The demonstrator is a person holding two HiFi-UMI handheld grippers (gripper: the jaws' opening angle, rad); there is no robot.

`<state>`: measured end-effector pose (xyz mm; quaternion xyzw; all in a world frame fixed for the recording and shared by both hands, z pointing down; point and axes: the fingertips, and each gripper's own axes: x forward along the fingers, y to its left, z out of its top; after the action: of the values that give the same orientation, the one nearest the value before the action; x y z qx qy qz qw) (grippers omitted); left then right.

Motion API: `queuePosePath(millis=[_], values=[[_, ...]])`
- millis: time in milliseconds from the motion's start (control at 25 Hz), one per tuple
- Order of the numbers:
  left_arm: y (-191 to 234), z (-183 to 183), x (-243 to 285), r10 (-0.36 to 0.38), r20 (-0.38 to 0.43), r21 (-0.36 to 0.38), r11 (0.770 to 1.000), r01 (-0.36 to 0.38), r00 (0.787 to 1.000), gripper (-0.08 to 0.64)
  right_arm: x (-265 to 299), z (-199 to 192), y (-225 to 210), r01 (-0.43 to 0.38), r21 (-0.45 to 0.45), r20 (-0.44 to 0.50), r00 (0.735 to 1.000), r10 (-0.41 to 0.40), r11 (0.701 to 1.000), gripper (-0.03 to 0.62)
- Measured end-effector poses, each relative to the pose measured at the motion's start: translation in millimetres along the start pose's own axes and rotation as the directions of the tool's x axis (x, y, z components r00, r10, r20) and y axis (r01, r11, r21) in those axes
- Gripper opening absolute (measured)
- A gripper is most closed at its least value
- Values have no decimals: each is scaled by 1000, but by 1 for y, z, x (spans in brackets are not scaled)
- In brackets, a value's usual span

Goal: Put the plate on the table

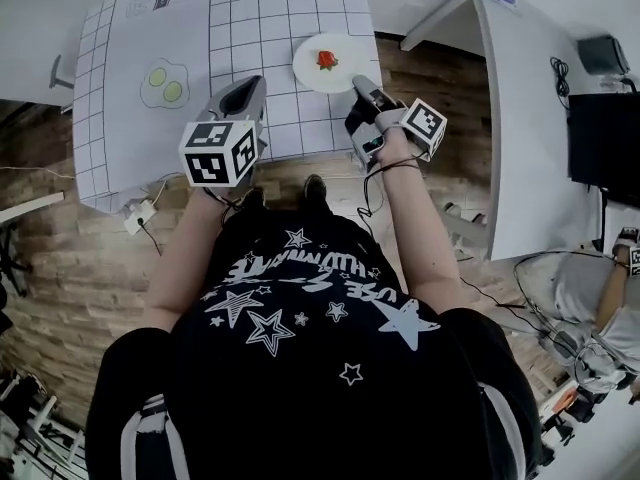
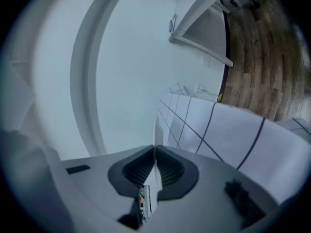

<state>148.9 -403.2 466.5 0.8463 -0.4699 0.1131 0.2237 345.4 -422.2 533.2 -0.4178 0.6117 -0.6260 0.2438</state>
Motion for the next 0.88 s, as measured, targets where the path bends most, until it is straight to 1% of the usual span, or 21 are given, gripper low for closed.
queuePosePath(millis=[160,320,520,680,880], values=[[-3,-2,1,49,3,-11,999,-49,999,9,6,6,-8,2,5,-47,999,-2,1000,20],[-7,-8,-1,90,-1,-19,996,-90,996,9,15,9,-14,-26,7,-87,996,27,1000,20],[-10,-18,-9,137,-7,-33,990,-137,991,9,19,11,-25,1,-9,-117,993,-2,1000,20],[-9,-22,-17,171,-1,-42,984,-171,985,9,21,10,-30,31,-64,-129,991,-39,997,20],[-12,-24,-24,192,11,-48,980,-191,981,9,23,9,-35,77,-120,-132,987,-93,990,20]])
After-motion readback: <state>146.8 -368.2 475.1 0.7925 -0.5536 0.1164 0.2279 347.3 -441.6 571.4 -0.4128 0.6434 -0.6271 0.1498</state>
